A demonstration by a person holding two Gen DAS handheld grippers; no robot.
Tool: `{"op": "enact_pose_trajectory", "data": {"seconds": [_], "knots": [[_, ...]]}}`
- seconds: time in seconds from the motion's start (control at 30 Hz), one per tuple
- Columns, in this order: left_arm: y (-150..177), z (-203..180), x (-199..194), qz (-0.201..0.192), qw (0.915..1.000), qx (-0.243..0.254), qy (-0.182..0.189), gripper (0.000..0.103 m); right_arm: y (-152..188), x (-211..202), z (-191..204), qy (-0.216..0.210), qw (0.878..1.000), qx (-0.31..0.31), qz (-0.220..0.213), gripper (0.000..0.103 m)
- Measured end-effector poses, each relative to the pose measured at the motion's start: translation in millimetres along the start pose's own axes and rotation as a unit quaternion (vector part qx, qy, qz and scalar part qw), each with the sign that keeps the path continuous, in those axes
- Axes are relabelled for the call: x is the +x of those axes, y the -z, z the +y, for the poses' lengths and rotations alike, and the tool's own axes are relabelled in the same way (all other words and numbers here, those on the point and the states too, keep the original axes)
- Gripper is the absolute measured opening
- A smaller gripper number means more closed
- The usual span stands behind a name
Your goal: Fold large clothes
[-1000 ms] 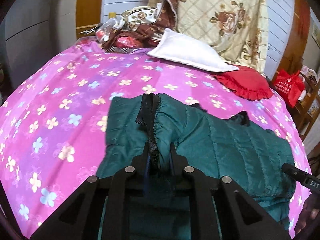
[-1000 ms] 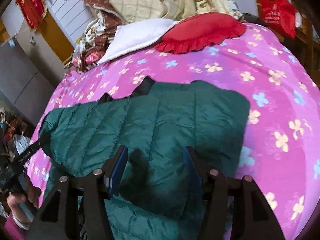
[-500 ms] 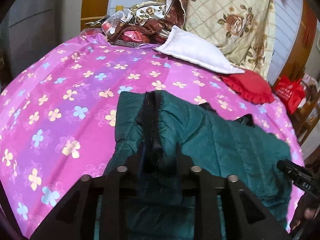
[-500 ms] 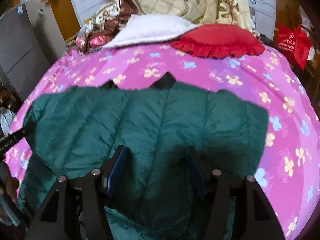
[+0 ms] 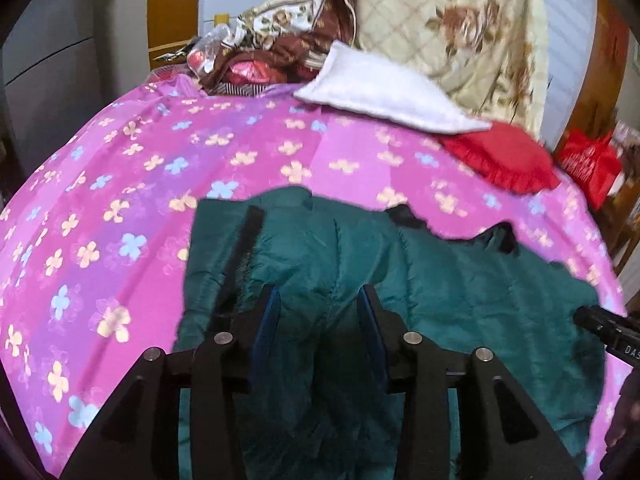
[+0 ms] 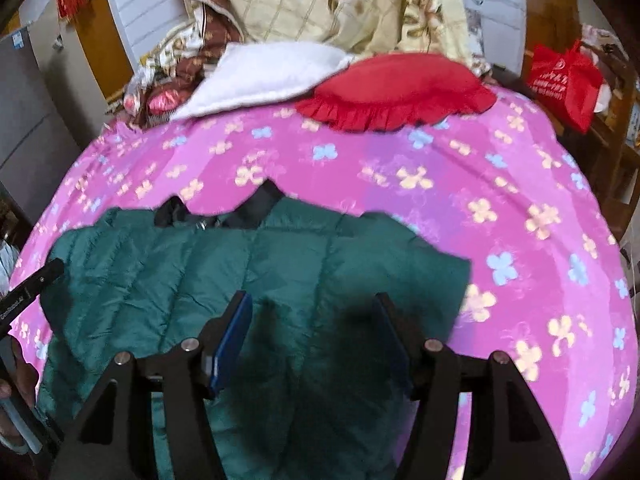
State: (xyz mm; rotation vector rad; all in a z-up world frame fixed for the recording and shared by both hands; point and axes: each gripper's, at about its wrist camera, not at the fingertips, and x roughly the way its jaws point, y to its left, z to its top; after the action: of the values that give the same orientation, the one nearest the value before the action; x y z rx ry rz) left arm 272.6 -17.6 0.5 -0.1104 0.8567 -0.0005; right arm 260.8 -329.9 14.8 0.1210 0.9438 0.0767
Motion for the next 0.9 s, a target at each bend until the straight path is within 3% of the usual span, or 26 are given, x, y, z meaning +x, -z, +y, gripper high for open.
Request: {"op": "enact_pose_trajectory", "data": {"seconds": [0.17,0.33,0.43,0.6,0.73,0.9], "knots": [[12,-11,19,0.005,0.9993,0.029,-0.022,0.021,11,31,3,0.033,0.999,-0.015,0.028,0.066],[16,-13,21,0.002,0.999,0.034,-0.028,0.021,12,40,-1,0.048,0.999,-0.013,0.021,0.068],[16,-15,21,0.003,0.9988,0.037,-0.033,0.021,9,26,1,0.06,0.998,0.001,0.016,0.068],[17,-18,21,0.002,0.9987,0.035,-0.037,0.021,22,-23,26,0.015,0.999,-0.02,-0.03,0.068],[18,-19,21,0.002,0.9986,0.037,-0.037,0.021,39,-25,40,0.013,0.998,-0.055,-0.016,0.068],[22,-31,20,0.001,0.9984,0.05,-0.025,0.021,53,-1,20,0.056,0.997,-0.058,0.014,0.066]]}}
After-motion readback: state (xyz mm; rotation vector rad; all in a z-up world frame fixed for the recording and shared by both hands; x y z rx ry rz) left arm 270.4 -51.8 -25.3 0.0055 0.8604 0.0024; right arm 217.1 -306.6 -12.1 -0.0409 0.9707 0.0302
